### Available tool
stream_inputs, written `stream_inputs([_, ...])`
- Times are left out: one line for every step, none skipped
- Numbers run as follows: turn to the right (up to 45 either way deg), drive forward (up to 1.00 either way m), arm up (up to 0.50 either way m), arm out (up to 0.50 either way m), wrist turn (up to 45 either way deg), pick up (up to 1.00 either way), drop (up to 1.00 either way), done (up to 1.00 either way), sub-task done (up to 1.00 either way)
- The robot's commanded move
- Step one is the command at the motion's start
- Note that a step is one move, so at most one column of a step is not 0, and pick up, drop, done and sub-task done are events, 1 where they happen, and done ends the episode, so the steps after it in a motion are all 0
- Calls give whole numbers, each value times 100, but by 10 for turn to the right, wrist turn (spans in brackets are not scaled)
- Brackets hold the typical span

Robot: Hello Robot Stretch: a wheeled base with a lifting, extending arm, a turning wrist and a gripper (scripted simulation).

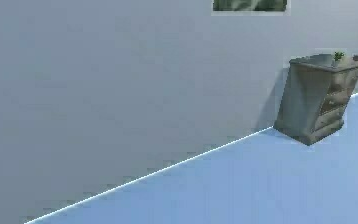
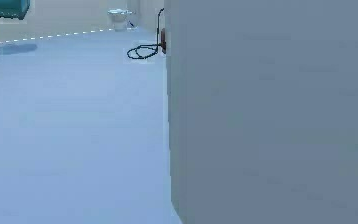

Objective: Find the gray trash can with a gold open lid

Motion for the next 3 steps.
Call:
stream_inputs([-330, 0, 0, 0, 0, 0, 0, 0, 0])
stream_inputs([0, 5, 0, 0, 0, 0, 0, 0, 0])
stream_inputs([450, 0, 0, 0, 0, 0, 0, 0, 0])
